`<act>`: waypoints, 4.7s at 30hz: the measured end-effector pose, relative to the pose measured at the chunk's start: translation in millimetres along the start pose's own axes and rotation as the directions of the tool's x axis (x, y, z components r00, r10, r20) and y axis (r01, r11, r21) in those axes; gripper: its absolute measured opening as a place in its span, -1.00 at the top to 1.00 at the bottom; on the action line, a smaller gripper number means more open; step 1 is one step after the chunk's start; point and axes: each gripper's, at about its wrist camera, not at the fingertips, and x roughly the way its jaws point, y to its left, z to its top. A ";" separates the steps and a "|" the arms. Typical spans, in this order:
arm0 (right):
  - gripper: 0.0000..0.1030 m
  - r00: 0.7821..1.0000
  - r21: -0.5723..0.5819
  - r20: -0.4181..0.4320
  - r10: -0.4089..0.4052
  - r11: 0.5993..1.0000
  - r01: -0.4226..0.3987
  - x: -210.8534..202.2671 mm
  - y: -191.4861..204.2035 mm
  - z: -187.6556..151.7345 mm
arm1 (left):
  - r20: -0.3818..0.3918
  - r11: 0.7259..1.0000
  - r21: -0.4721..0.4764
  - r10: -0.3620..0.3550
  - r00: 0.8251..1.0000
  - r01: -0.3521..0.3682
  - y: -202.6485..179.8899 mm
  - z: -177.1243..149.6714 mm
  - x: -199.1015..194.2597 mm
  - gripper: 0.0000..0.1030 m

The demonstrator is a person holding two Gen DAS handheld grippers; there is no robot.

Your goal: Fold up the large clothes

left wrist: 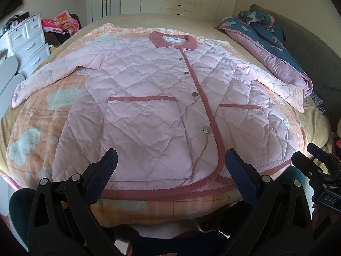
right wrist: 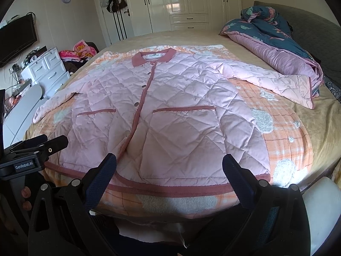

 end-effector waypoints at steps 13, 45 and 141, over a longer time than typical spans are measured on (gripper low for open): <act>-0.92 1.000 -0.039 -0.008 -0.004 0.999 0.004 14.7 8.6 37.9 | 0.000 1.000 -0.019 0.003 1.000 -0.003 9.0 34.2 14.6 -0.83; -0.92 1.000 0.208 0.006 0.005 0.978 -0.006 120.7 -87.4 197.8 | -0.037 0.996 -0.070 -0.056 0.998 0.053 -4.6 197.0 114.6 -0.83; 0.72 0.926 0.051 0.324 0.195 0.973 -0.223 188.5 -31.2 332.9 | 0.007 0.947 -0.286 -0.152 0.988 0.147 127.7 291.3 169.4 -0.83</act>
